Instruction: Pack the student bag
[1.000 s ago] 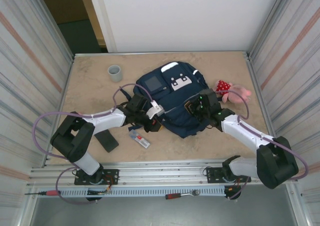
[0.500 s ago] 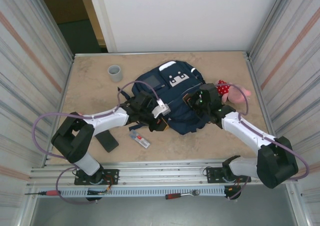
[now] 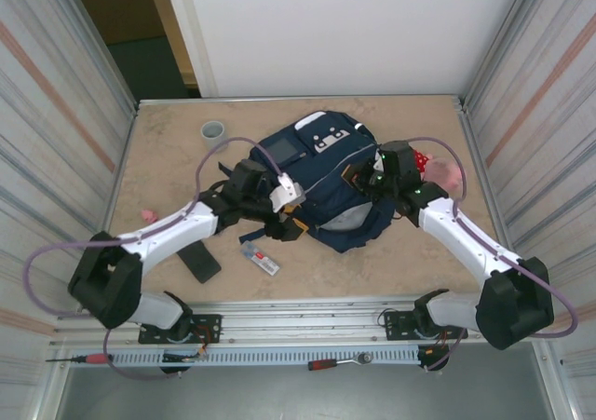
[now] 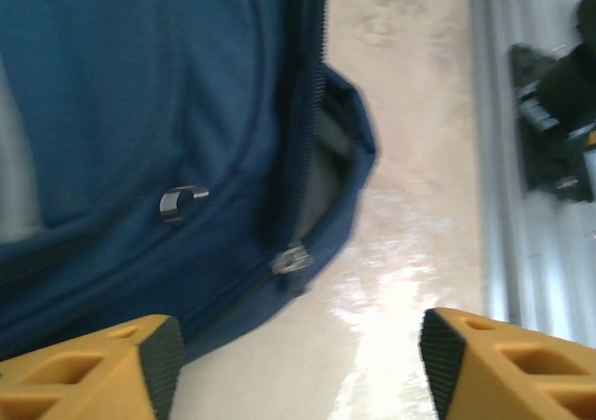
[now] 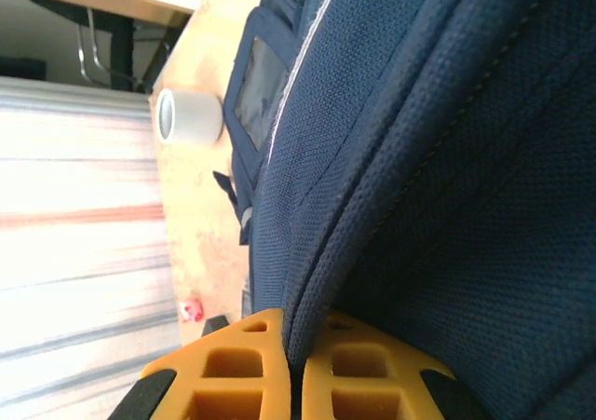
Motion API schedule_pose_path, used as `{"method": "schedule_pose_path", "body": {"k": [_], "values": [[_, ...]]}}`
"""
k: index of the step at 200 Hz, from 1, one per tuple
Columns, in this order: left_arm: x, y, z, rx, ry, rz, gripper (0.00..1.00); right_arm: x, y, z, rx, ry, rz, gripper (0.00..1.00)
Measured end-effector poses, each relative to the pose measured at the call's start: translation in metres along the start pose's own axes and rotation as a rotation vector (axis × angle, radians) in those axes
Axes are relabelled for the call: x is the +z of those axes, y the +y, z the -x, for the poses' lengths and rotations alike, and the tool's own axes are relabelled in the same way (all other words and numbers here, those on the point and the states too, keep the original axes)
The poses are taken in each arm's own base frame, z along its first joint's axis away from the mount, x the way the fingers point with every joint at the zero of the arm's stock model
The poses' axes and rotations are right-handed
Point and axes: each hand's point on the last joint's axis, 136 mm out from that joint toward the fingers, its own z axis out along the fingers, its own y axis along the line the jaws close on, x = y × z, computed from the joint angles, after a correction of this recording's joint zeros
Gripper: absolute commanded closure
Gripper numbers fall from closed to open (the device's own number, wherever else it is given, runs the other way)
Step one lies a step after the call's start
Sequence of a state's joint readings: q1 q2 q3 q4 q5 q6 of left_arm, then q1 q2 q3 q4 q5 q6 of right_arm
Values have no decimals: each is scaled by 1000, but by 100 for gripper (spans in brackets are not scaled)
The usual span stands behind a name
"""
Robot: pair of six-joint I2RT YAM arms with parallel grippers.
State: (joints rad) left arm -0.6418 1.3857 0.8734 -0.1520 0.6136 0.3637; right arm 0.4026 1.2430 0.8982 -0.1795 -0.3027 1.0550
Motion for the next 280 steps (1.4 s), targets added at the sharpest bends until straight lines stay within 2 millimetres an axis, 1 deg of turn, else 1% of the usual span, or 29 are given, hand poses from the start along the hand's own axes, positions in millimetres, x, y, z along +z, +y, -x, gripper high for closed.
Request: {"method": "schedule_pose_path", "body": {"k": [15,31,47,65,91,111,121,150,179,200,247,280], "values": [[-6,13,-1,104,2,98,16,-2,3,0,-19,21,0,100],[-5,29,-5,188,31,181,12,-3,12,1,-48,44,13,100],[1,46,-11,263,70,244,9,-4,21,2,-79,63,32,100],[10,61,-16,312,98,286,8,-4,27,3,-99,78,44,100],[21,72,-15,360,103,308,7,-2,24,6,-104,85,35,100],[27,72,-13,395,109,319,6,-2,19,8,-103,87,24,100],[28,71,-10,412,107,323,8,-2,17,9,-98,89,19,100],[26,71,-2,458,78,349,9,-3,15,12,-92,103,29,100],[21,65,-3,524,56,361,8,-5,17,11,-104,131,36,100],[21,66,1,567,50,365,7,-6,16,11,-111,141,39,100],[29,60,3,620,59,363,7,-7,13,12,-125,150,34,100],[30,55,5,643,61,371,8,-10,11,14,-122,168,42,100]]}}
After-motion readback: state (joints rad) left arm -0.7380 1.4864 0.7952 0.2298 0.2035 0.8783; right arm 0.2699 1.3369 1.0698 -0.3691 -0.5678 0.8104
